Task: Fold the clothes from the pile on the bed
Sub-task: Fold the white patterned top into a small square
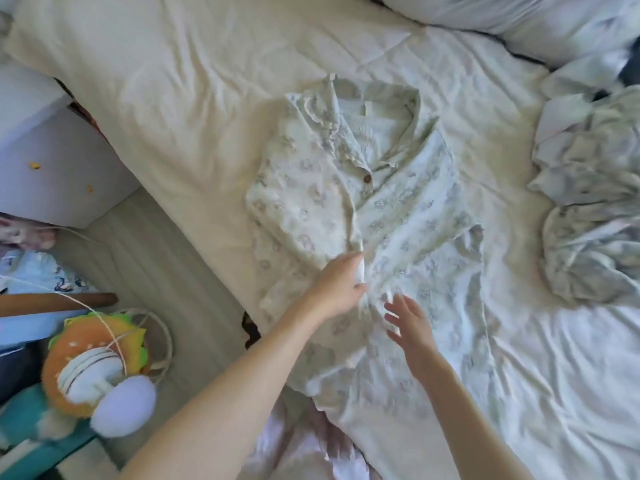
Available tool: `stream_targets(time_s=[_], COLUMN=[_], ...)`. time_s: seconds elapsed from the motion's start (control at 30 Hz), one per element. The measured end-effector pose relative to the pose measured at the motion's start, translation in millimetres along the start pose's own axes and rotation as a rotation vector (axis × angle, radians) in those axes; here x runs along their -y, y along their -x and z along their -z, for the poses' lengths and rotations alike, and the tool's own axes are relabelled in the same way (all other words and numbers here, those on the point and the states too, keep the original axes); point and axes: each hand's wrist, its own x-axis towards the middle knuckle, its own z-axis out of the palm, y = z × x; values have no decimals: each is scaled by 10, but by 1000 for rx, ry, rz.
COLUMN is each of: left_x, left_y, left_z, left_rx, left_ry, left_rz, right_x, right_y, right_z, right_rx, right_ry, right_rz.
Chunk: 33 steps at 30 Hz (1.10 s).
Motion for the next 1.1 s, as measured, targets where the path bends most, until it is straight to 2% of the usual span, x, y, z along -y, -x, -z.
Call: stream_targets(time_s=[0.13,0.2,0.23,0.33,0.37,0.43,0.53,0.57,0.67,0.7,0.77,0.8,0.87,0.97,1.03,1.1], left_x=[514,708,767,748,700,554,192,35,-363,-421,-434,-374,-187,124,239,300], left_y=[153,251,281,312,313,322,341,350,331,319,308,305,309,316,318,314], left_z=[-296,-410,-476,-677,-724,-767,-795,-801,-909,-957,-1015,-1032,-1036,-1006,-974,-954], left_rx=[-301,-394,-376,-183,-170,-251,-353,-291,72,131,86,18,-79,-42,9,-19], left_ry=[97,72,69,9,-25,-48,63,144,317,320,323,277,-36,-514,-661,-740], left_rz=[282,402,432,486,484,458,298,217,31,25,53,65,21,-12,24,28], right_x=[-145,-227,-273,-406,-442,-507,-543,-542,-533,-531,-518,-513,-482,-397,-360,-350], right_y=[-157,-167,-155,-76,-45,-2,33,27,-21,-41,-93,-124,-190,-265,-284,-267], right_z=[142,141,142,178,206,293,500,576,794,850,919,922,867,725,655,652], right_rx=[-3,3,13,62,73,88,134,147,135,111,68,71,87,66,33,-23], right_ry=[216,337,354,270,221,114,-95,-194,-525,-595,-592,-530,-365,-181,-187,-290], right_rz=[105,202,238,260,251,232,181,144,1,-43,-103,-118,-151,-201,-203,-199])
